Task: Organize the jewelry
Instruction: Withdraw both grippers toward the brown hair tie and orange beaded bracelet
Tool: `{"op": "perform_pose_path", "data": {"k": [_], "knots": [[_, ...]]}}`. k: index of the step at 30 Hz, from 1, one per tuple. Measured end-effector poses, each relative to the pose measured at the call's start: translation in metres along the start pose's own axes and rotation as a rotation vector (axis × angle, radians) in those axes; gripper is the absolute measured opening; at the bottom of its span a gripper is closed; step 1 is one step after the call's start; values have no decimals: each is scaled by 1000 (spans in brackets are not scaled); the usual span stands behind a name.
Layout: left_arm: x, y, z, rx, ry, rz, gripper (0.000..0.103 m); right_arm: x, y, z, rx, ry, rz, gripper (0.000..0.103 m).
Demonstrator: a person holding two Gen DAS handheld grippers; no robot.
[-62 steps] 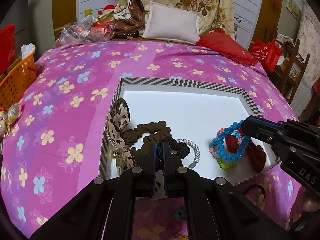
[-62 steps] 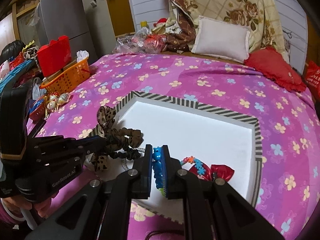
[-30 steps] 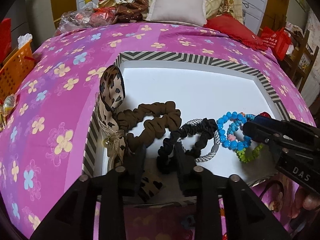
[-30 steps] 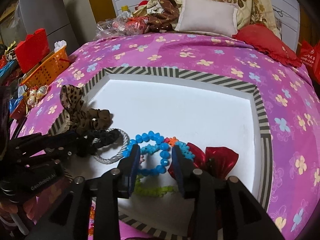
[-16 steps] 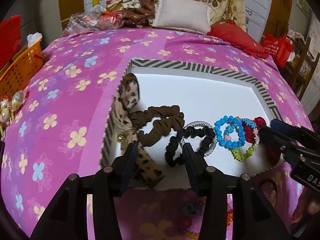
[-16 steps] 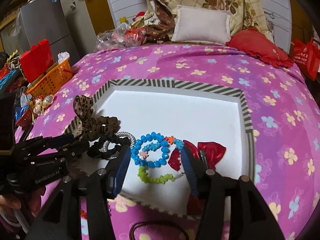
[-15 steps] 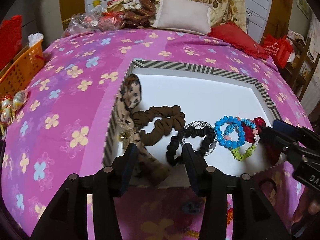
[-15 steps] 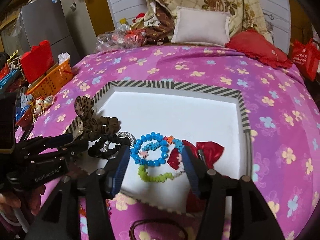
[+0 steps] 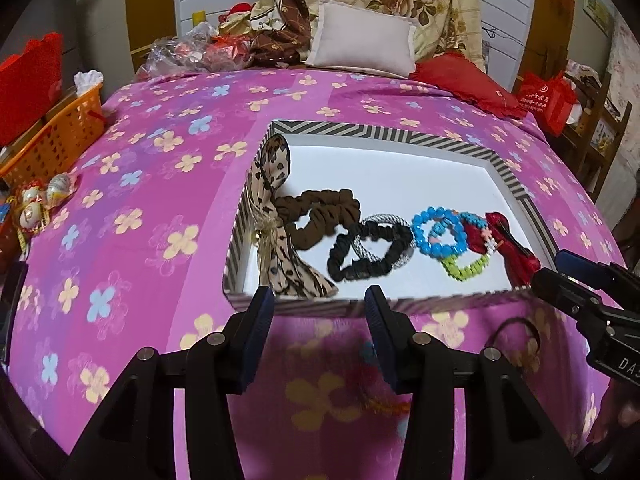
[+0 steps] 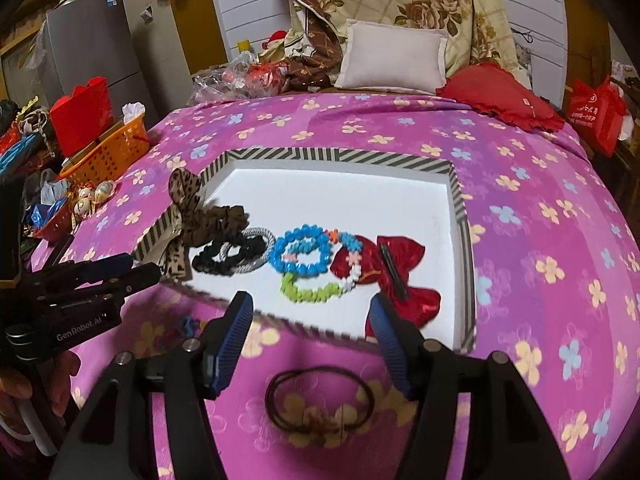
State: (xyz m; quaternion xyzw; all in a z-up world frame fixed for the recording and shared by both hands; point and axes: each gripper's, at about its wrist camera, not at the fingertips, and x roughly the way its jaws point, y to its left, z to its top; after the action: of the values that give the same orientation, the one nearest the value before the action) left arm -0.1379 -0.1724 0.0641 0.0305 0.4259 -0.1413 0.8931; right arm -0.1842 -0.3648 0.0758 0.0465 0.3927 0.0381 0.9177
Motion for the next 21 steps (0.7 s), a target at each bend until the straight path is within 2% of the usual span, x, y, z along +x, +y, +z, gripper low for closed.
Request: {"op": "perform_pose_path", "data": {"k": [3,21], "knots": [[-6,-2,-5,4,-4,-2,37,-5,4,-6,-4,5,-4,68],[-34,-16,-24,41,-36,2,37,-31,20,-27,-50,10,-9,69]]}}
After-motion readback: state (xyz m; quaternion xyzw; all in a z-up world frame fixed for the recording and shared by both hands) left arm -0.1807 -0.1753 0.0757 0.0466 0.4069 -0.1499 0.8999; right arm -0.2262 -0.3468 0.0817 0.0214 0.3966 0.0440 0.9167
